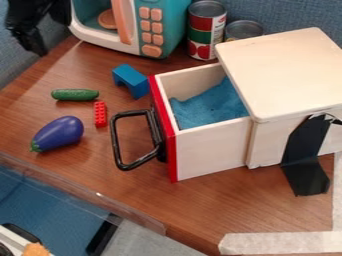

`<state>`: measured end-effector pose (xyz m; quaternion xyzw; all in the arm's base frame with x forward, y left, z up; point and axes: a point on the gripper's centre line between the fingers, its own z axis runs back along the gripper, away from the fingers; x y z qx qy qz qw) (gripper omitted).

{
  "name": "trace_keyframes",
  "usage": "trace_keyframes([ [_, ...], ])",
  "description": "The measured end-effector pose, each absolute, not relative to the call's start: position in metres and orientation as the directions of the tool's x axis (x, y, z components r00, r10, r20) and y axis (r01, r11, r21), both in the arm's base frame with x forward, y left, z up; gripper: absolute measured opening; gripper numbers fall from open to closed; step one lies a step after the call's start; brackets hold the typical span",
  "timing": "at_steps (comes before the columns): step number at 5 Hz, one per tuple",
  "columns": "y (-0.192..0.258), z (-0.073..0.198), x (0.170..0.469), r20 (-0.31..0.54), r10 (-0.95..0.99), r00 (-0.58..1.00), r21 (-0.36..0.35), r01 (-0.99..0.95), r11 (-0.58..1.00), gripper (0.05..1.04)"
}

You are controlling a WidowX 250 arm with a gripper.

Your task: Take that green thing and put it in the drawer

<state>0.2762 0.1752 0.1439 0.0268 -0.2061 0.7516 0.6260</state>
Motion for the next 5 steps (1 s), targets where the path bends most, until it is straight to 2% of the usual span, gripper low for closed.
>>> trace_keyframes([
  [1,0.178,0.125,0.292,0.283,0.910,-0.304,-0.188,-0.948,-0.258,1.000],
  [2,0.182,0.118,0.310,0.244,0.898,-0.367,-0.157,-0.928,-0.337,1.000],
  [3,0.195,0.108,0.311,0.238,0.884,-0.403,-0.130,-0.915,-0.382,1.000],
  [5,0.211,0.089,0.306,0.253,0.877,-0.408,-0.126,-0.913,-0.388,1.000],
])
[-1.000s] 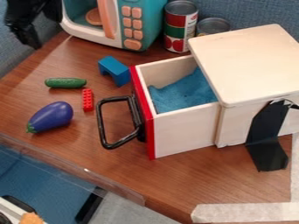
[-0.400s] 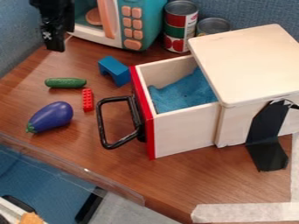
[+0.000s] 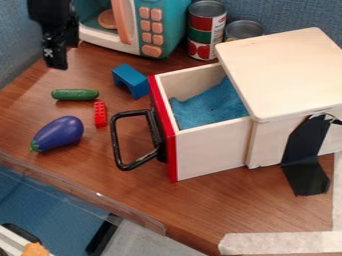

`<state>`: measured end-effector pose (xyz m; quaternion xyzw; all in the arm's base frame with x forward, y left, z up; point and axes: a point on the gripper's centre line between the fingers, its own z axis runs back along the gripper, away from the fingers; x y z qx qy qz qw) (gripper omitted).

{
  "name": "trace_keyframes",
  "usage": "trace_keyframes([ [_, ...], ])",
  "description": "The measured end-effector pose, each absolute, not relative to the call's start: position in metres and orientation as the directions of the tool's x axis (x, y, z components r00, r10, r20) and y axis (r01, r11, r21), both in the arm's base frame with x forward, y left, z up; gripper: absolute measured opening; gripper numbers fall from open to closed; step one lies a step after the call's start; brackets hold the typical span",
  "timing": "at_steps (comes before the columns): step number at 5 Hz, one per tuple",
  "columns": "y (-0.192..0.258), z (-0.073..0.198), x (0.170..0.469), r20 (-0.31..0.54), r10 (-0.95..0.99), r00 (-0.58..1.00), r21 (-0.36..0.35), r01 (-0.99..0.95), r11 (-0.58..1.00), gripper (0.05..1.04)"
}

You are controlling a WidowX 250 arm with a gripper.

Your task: Take that green thing and put it in the drawer

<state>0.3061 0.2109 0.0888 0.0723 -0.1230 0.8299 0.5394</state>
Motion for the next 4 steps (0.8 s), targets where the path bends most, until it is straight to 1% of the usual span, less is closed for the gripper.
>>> trace_keyframes([
  [1,0.215,0.082,0.302,0.260,0.872,-0.414,-0.119,-0.910,-0.397,1.000],
  [2,0.217,0.069,0.302,0.273,0.870,-0.410,-0.105,-0.912,-0.397,1.000],
  [4,0.216,0.048,0.297,0.288,0.870,-0.399,-0.059,-0.915,-0.400,1.000],
])
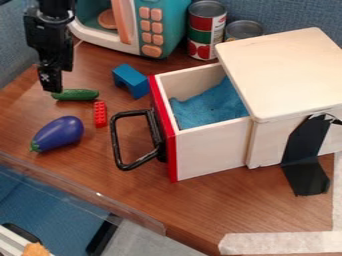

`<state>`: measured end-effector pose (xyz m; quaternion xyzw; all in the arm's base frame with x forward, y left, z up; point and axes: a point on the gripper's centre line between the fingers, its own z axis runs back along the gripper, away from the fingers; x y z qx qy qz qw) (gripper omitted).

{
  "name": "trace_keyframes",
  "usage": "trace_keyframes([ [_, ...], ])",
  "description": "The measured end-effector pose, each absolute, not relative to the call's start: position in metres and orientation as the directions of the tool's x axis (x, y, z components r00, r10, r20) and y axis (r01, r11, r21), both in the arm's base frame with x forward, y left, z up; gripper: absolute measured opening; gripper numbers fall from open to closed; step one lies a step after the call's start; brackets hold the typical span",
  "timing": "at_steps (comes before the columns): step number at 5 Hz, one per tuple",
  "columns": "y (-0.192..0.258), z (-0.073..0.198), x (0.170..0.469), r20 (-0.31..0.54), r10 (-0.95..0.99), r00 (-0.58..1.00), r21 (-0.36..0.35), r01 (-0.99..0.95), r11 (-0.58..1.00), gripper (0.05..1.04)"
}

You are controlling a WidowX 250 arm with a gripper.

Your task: Take that green thing and put it in the drawer

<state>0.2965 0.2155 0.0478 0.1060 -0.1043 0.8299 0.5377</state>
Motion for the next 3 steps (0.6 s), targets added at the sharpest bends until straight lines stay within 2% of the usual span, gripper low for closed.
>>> trace_keyframes([
  [3,0.216,0.027,0.293,0.302,0.872,-0.386,-0.018,-0.917,-0.399,1.000],
])
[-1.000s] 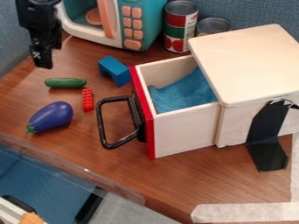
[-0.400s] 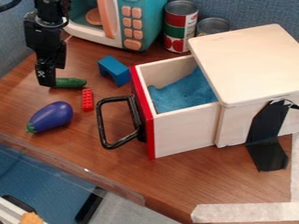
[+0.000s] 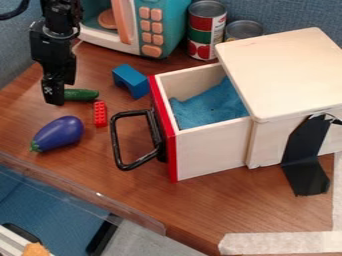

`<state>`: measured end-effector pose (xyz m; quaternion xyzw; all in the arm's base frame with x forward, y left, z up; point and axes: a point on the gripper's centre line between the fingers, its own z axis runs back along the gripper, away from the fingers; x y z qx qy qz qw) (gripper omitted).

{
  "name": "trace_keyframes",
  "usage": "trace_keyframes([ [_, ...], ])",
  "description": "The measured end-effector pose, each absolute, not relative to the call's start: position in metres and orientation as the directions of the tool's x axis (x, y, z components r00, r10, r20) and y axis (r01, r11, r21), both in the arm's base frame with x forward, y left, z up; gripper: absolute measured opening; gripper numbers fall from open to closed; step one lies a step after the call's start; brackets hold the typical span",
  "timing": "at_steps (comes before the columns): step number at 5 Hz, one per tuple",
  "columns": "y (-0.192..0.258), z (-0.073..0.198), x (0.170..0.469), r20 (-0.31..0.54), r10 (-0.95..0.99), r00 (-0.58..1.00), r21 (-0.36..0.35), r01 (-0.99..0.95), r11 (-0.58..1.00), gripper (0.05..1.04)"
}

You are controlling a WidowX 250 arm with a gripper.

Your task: Take that green thing and put it in the drawer

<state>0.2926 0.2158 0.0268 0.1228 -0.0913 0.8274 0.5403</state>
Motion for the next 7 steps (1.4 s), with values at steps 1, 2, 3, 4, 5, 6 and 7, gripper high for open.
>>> trace_keyframes([
  [1,0.217,0.025,0.293,0.309,0.870,-0.385,-0.019,-0.917,-0.399,0.950],
  [2,0.217,0.020,0.291,0.310,0.867,-0.391,-0.008,-0.912,-0.409,0.659],
  [3,0.217,0.020,0.291,0.312,0.860,-0.404,-0.013,-0.907,-0.421,0.354],
  [4,0.217,0.020,0.290,0.315,0.857,-0.407,-0.010,-0.905,-0.426,0.275],
  [5,0.217,0.020,0.290,0.316,0.857,-0.407,-0.006,-0.904,-0.427,0.275],
  [6,0.210,0.021,0.288,0.314,0.871,-0.378,0.007,-0.916,-0.401,0.275],
  [7,0.199,0.048,0.297,0.312,0.880,-0.357,-0.052,-0.932,-0.359,0.275],
])
